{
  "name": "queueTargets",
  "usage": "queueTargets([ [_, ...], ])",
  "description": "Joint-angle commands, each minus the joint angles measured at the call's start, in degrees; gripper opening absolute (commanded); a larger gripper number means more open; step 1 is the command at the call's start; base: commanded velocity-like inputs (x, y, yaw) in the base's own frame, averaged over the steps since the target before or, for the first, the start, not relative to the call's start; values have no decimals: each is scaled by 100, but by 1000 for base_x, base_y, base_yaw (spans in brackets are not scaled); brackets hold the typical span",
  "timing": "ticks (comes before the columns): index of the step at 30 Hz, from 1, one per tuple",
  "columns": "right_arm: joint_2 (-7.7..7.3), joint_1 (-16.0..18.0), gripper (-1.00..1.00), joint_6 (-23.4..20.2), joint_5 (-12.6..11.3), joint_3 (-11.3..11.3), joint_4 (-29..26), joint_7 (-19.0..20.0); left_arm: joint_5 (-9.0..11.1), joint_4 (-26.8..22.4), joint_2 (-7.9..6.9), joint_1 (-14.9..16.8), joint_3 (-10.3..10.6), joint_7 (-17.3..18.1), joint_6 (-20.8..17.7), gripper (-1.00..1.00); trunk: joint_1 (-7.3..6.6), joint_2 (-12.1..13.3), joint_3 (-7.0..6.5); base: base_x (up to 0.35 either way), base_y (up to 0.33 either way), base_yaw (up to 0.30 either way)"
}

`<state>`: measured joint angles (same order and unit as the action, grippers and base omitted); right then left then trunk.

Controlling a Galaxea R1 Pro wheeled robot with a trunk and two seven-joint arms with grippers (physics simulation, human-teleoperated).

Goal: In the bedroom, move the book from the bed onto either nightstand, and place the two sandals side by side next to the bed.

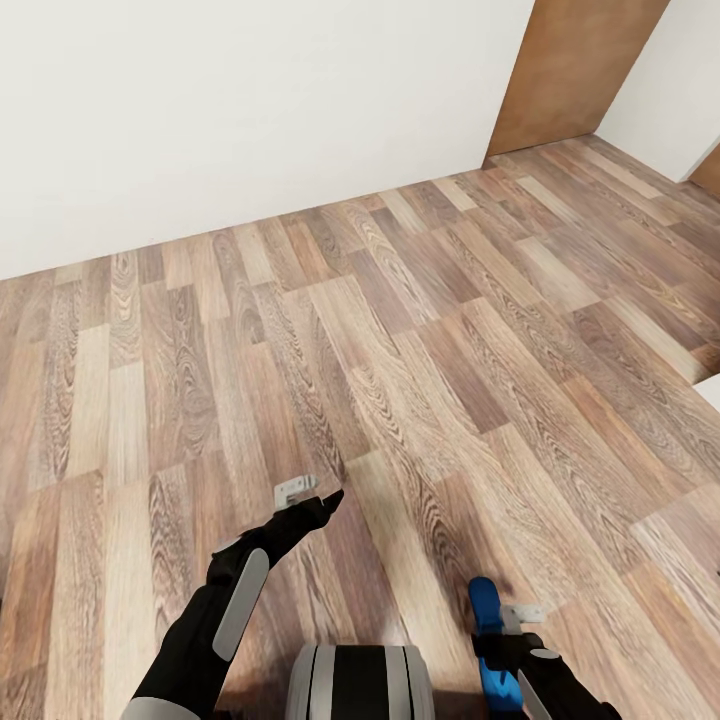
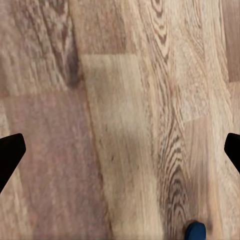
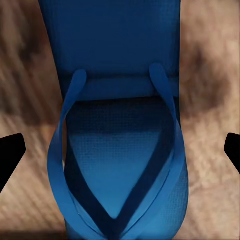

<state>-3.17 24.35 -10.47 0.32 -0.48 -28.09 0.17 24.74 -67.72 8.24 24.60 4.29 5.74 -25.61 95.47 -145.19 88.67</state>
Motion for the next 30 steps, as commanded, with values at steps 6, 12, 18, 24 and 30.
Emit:
queueTargets([
  [6, 0, -1, 100, -35, 3, -5, -12, 0, 29, -5, 2, 1, -7, 6, -32, 100, 4, -4, 48, 0, 0, 0],
  [12, 0, -1, 100, -35, 3, -5, -12, 0, 29, -5, 2, 1, -6, 6, -32, 100, 15, -9, 136, 0, 0, 0],
  [18, 0, -1, 100, -34, 3, -5, -12, 0, 29, -5, 2, 1, -7, 6, -32, 100, 15, -9, 136, 0, 0, 0],
  [24, 0, -1, 100, -36, 3, -5, -12, 0, 29, -5, 2, 1, -7, 6, -32, 100, 15, -9, 136, 0, 0, 0],
  [30, 0, -1, 100, -34, 3, -5, -12, 0, 30, -5, 2, 1, -7, 6, -32, 100, 15, -9, 136, 0, 0, 0],
])
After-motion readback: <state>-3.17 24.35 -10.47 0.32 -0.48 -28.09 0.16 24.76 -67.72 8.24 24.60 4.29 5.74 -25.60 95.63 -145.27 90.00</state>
